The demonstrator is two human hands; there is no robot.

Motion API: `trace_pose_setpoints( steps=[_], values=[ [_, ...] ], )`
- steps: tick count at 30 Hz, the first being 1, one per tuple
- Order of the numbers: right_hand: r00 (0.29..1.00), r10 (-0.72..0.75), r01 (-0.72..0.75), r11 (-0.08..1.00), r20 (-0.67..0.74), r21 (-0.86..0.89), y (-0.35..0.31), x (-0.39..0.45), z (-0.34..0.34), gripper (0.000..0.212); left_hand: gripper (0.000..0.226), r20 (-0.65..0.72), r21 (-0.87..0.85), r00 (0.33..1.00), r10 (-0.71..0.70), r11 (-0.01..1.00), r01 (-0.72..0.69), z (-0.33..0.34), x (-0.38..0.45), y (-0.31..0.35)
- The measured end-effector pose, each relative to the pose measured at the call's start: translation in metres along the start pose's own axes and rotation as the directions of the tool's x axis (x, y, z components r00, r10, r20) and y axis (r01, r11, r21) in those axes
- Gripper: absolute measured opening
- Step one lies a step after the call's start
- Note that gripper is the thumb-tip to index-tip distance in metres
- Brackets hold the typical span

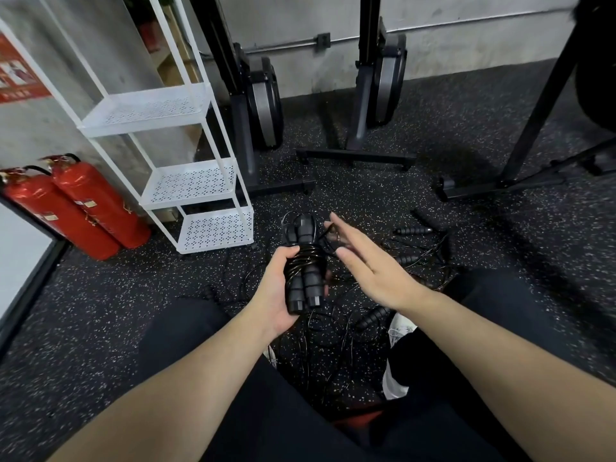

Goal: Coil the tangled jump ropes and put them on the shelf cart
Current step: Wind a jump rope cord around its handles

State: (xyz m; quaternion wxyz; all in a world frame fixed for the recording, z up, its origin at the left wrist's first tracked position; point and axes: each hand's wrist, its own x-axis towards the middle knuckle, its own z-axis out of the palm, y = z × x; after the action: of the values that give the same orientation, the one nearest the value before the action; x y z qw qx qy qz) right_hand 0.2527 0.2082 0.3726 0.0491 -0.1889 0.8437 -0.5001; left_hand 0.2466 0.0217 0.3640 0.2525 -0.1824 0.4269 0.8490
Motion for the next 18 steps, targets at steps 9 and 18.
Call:
trace_pose_setpoints(
  steps=[9, 18],
  values=[
    [0.894, 0.192, -0.077, 0.956, -0.404, 0.283, 0.000, 0.015, -0.002, 0.033, 0.054, 0.117, 0.127, 0.990, -0.076, 0.990, 0.060, 0.004, -0.007, -0.008],
    [0.918, -0.061, 0.007, 0.991, -0.393, -0.137, 0.014, 0.011, 0.000, 0.034, 0.040, 0.078, 0.072, 0.997, -0.013, 0.997, 0.007, 0.010, -0.002, -0.010]
  ],
)
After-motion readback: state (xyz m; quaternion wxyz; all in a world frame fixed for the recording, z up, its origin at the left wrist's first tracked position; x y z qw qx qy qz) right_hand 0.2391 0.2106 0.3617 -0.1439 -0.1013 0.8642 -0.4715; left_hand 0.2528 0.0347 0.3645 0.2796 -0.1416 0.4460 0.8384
